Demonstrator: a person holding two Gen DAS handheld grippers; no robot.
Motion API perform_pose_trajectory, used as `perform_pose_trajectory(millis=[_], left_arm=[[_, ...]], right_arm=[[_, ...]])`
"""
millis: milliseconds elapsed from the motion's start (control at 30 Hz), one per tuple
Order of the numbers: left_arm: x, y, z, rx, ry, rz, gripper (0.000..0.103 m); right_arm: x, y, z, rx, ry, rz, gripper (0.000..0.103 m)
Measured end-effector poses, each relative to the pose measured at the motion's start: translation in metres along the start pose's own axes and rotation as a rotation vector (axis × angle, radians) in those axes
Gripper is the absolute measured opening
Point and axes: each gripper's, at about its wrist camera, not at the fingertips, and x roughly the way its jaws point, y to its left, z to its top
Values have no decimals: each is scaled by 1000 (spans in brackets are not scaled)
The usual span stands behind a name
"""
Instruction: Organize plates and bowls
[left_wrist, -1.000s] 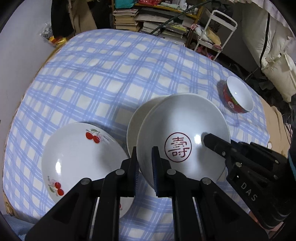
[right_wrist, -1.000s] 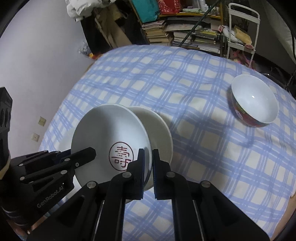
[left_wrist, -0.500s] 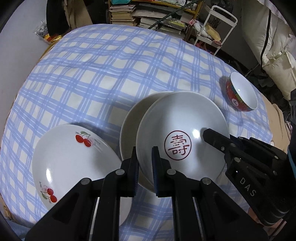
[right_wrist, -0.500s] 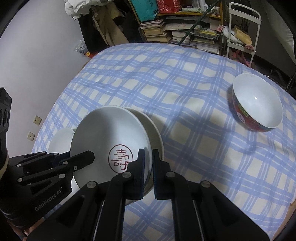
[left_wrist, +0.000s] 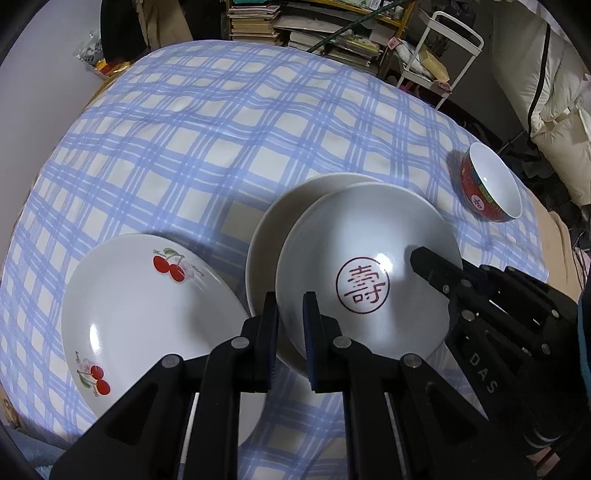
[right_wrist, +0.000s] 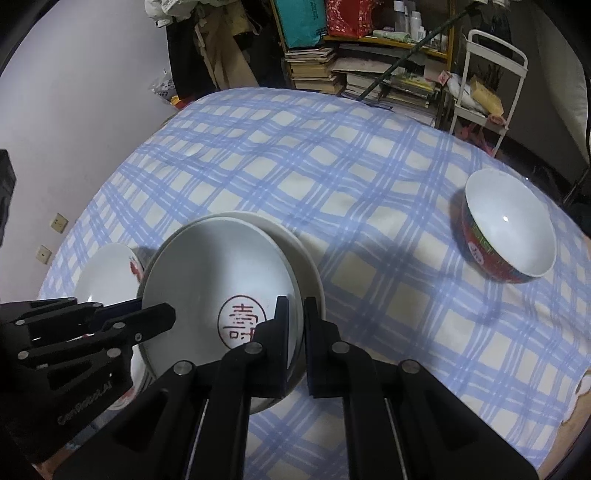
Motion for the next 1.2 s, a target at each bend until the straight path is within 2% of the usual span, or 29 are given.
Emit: perform_pose_trajectory(millis=[433, 733, 900, 1033, 1100, 1167, 1200], left_arm=[[-12, 0, -4, -1, -14, -14, 12], [-27, 3, -5, 0, -55, 5, 14], [-32, 4, -5, 0, -68, 22, 16], [-35, 1, -4, 7, -81, 52, 19], [-34, 0, -1, 4, -69, 61, 25], [-33, -3, 3, 12, -46, 60, 48], [-34, -5, 5, 21, -49, 64, 53]], right_arm=[[-2, 6, 0, -55, -24, -42, 10], [-22, 1, 6, -33, -89, -12, 15], [-28, -3, 10, -11, -90, -25, 25], [-32, -8, 15, 2, -88, -47, 45], [-36, -13, 19, 10, -89, -58, 51], [-41, -20, 22, 30, -92, -78, 56], [-44, -23, 24, 43, -94, -91, 58]])
